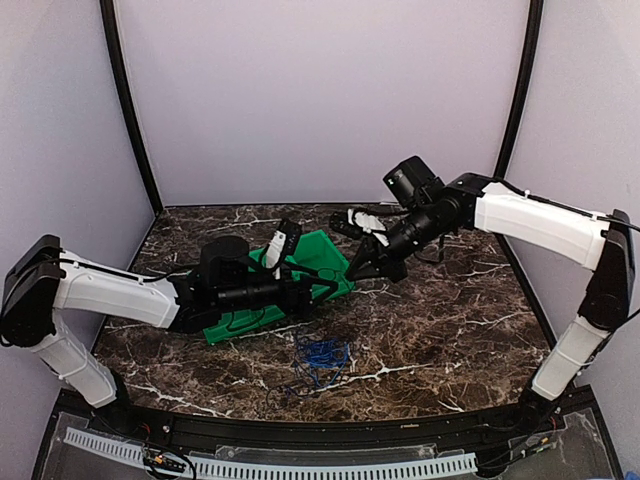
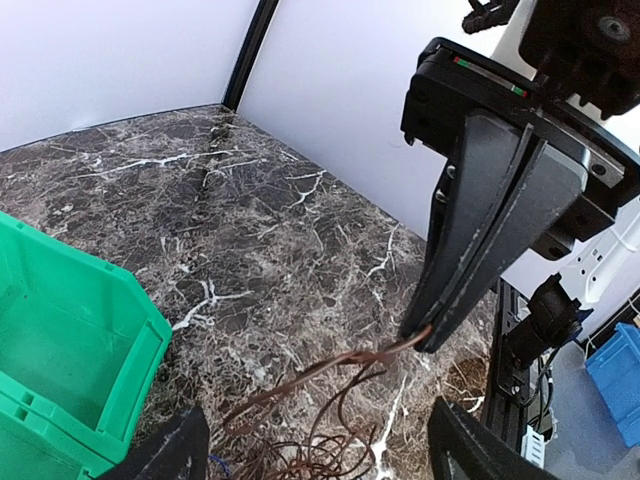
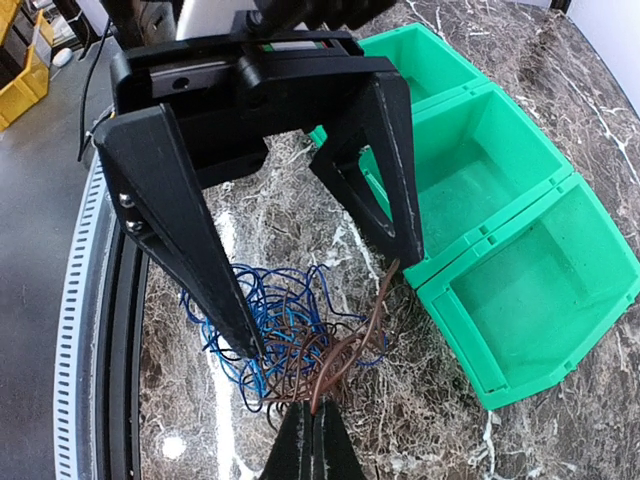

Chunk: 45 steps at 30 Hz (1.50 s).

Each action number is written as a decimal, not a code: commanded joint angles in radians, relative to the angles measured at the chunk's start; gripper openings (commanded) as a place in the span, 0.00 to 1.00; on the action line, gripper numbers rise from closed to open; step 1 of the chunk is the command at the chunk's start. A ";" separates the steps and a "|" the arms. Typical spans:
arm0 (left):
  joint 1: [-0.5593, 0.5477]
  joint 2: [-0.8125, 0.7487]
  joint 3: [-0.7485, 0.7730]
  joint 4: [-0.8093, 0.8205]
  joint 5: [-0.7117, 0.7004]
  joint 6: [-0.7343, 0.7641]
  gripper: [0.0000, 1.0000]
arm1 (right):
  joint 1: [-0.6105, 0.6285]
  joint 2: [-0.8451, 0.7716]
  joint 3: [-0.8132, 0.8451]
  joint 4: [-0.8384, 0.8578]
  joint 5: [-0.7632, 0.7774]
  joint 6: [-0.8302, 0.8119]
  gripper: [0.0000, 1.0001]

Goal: Untangle the cables

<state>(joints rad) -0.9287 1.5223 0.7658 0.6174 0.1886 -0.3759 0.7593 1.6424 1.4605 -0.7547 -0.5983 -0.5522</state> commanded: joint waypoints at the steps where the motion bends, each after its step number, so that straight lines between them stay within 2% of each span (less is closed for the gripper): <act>1: -0.004 0.045 0.016 0.157 0.015 -0.054 0.78 | 0.008 -0.033 0.060 -0.027 -0.058 0.000 0.00; 9: -0.008 0.150 0.043 0.354 0.082 -0.191 0.75 | 0.008 -0.057 0.054 -0.017 -0.057 0.004 0.00; 14: -0.007 0.185 0.061 0.409 0.076 -0.221 0.72 | 0.008 -0.066 0.047 -0.013 -0.060 0.013 0.00; 16: -0.008 0.199 0.071 0.429 0.088 -0.224 0.65 | 0.008 -0.073 0.043 -0.008 -0.058 0.016 0.00; 20: -0.008 0.227 0.086 0.459 0.113 -0.239 0.45 | 0.007 -0.081 0.051 -0.009 -0.054 0.023 0.00; 24: -0.007 0.228 0.060 0.474 0.062 -0.261 0.13 | 0.007 -0.099 0.071 -0.021 -0.056 0.026 0.00; 26: -0.008 0.220 0.046 0.432 0.002 -0.267 0.04 | 0.005 -0.113 0.086 -0.036 -0.057 0.022 0.00; 29: -0.009 0.200 0.015 0.383 -0.064 -0.266 0.01 | -0.014 -0.142 0.124 -0.053 -0.074 0.021 0.00; 37: -0.009 0.137 -0.102 0.392 -0.105 -0.289 0.00 | -0.148 -0.199 0.243 -0.084 -0.179 0.049 0.00; 45: -0.007 0.082 -0.138 0.388 -0.110 -0.263 0.00 | -0.176 -0.241 0.164 -0.052 -0.175 0.046 0.00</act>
<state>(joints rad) -0.9466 1.6264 0.6678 1.0870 0.1219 -0.6552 0.6052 1.4509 1.6371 -0.8730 -0.7235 -0.5179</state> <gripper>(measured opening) 0.011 0.013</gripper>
